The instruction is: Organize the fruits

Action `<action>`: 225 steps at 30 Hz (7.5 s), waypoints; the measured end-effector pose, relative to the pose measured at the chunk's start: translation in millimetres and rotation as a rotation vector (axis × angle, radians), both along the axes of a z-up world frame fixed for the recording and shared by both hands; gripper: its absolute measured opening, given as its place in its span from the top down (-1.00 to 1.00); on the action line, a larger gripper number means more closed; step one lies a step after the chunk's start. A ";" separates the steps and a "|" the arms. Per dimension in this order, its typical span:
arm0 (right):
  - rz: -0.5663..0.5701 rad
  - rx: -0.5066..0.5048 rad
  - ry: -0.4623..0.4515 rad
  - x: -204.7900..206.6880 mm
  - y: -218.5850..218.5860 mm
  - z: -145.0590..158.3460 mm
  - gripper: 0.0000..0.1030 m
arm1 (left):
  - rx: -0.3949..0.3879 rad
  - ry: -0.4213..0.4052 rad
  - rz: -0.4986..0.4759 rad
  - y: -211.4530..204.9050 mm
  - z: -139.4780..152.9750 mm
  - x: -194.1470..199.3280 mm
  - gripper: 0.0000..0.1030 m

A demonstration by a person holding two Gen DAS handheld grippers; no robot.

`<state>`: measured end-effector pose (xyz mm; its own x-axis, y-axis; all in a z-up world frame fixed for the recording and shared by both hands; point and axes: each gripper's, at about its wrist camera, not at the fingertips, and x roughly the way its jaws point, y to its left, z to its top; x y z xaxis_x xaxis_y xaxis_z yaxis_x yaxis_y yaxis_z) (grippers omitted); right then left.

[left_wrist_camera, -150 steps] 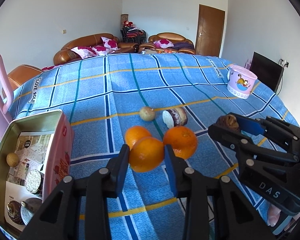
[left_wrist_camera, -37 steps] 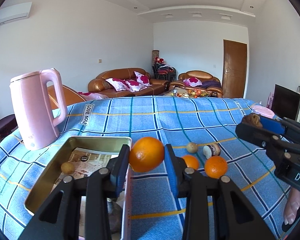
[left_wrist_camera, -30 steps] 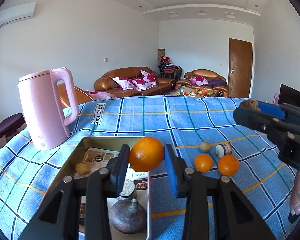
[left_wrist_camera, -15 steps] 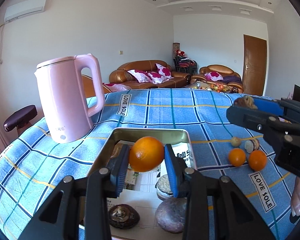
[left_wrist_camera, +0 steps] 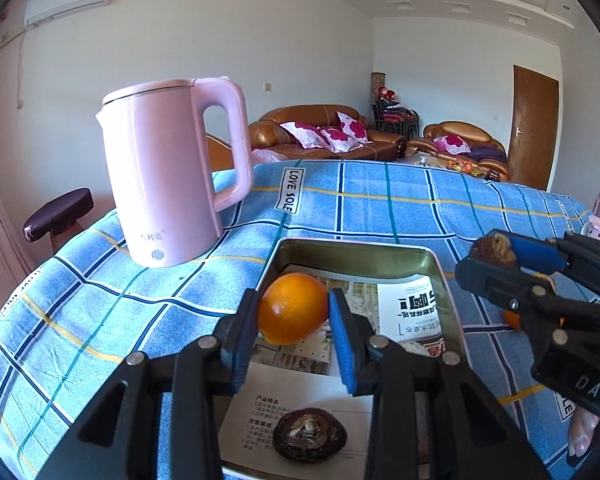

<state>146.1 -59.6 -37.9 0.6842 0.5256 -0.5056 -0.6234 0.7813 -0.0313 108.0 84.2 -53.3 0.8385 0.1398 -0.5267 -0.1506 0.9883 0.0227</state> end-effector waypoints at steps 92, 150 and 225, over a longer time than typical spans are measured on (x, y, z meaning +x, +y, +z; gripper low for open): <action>-0.522 0.012 0.263 26.6 -187.6 -45.5 0.06 | -0.053 0.344 -0.459 -189.1 -44.8 82.6 0.27; -0.401 0.066 0.095 -2.9 -178.1 -24.2 0.06 | -0.042 0.069 -0.398 -172.7 -10.7 46.3 0.28; -0.373 0.137 -0.162 -50.2 -181.4 -6.2 0.06 | 0.033 -0.153 -0.379 -174.0 7.8 5.3 0.28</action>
<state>95.9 -241.0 -44.1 0.9048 0.2823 -0.3187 -0.2932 0.9559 0.0141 113.3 -89.9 -45.5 0.9024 -0.1793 -0.3919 0.2201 0.9736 0.0613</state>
